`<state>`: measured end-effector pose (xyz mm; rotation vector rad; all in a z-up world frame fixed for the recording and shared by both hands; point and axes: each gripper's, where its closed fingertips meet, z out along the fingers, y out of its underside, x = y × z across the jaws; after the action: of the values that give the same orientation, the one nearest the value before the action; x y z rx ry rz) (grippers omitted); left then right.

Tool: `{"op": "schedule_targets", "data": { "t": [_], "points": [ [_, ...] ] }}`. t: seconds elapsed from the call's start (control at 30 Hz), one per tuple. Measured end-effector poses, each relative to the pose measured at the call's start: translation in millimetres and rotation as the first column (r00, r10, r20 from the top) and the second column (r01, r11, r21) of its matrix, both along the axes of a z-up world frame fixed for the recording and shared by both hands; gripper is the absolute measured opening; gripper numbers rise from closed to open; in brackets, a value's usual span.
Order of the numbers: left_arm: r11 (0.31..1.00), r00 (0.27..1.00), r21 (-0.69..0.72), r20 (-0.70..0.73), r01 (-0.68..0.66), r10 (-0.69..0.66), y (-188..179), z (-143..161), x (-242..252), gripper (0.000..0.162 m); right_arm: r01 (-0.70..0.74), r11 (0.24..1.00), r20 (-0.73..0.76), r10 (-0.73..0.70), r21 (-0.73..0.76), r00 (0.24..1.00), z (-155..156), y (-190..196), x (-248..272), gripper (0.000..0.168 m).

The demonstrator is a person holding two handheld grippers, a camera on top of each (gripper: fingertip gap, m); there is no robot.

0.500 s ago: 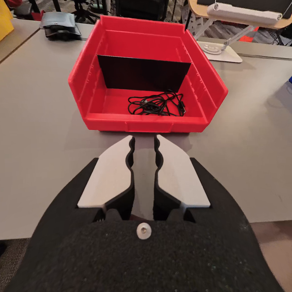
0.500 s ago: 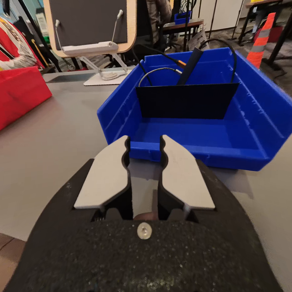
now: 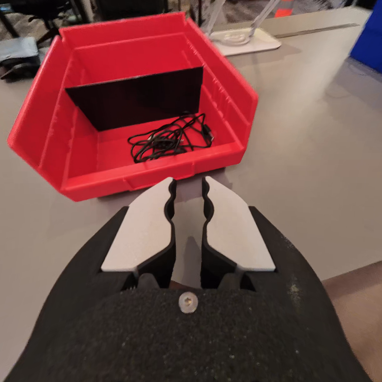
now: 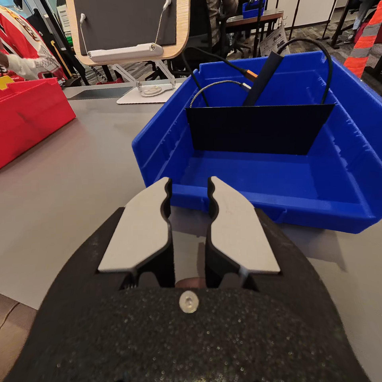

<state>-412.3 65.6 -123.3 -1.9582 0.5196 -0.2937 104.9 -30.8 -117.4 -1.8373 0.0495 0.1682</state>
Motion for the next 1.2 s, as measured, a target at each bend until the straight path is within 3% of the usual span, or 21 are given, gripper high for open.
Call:
{"op": "schedule_targets", "data": {
  "t": [0.07, 0.13, 0.27, 0.37, 0.43, 0.47, 0.5, 0.53, 0.6, 0.73, 0.9, 1.07, 1.2],
  "points": [
    [0.992, 0.992, -0.036, -0.009, 0.124, -0.124, 1, 11, 8, 0.023, -0.010, 1.000, 0.005, 0.010, -0.005, 1.000, -1, 0, -2, 0.031],
    [0.979, 0.973, -0.091, -0.131, 0.181, -0.192, 13, 21, 0, 0.024, -0.019, 1.000, 0.010, 0.019, -0.008, 1.000, -1, 1, -3, 0.031],
    [0.931, 0.856, -0.216, -0.374, 0.294, -0.357, 51, 28, -13, 0.027, -0.036, 0.999, -0.006, 0.036, -0.004, 0.999, -1, 1, -6, 0.030],
    [0.842, 0.793, -0.404, -0.345, 0.357, -0.502, 67, 10, -6, 0.027, -0.047, 0.999, -0.031, 0.047, 0.004, 0.998, 0, 1, -9, 0.030],
    [0.770, 0.759, -0.551, -0.336, 0.321, -0.557, 69, -14, -3, 0.029, -0.047, 0.999, -0.028, 0.048, 0.007, 0.998, 1, 0, -10, 0.030],
    [0.771, 0.719, -0.576, -0.410, 0.272, -0.561, 74, -25, -9, 0.019, -0.046, 0.999, -0.021, 0.046, 0.008, 0.999, 1, 0, -10, 0.030],
    [0.791, 0.673, -0.564, -0.493, 0.236, -0.552, 81, -32, -15, 0.003, -0.043, 0.999, -0.012, 0.043, 0.011, 0.999, 2, -1, -10, 0.030],
    [0.801, 0.645, -0.550, -0.529, 0.235, -0.552, 84, -33, -17, 0.002, -0.041, 0.999, -0.003, 0.041, 0.014, 0.999, 2, -2, -10, 0.030],
    [0.819, 0.658, -0.513, -0.526, 0.259, -0.538, 85, -21, -14, 0.002, -0.039, 0.999, 0.015, 0.039, 0.013, 0.999, 2, -3, -10, 0.030],
    [0.924, 0.742, -0.311, -0.560, 0.223, -0.368, 101, 46, -34, 0.002, -0.042, 0.999, 0.018, 0.041, 0.018, 0.999, 2, -5, -11, 0.030],
    [0.987, 0.801, -0.029, -0.580, 0.160, -0.147, 105, 130, -55, 0.002, -0.070, 0.997, -0.019, 0.071, 0.025, 0.997, 4, -3, -17, 0.030],
    [0.954, 0.894, 0.265, -0.448, 0.136, -0.003, 90, 212, -32, 0.002, -0.079, 0.996, -0.006, 0.080, 0.042, 0.997, 9, -4, -22, 0.030],
    [0.893, 0.931, 0.403, -0.363, 0.199, -0.044, 69, 256, 18, 0.002, -0.085, 0.995, 0.000, 0.085, 0.049, 0.996, 12, -6, -25, 0.030]
  ]
}}
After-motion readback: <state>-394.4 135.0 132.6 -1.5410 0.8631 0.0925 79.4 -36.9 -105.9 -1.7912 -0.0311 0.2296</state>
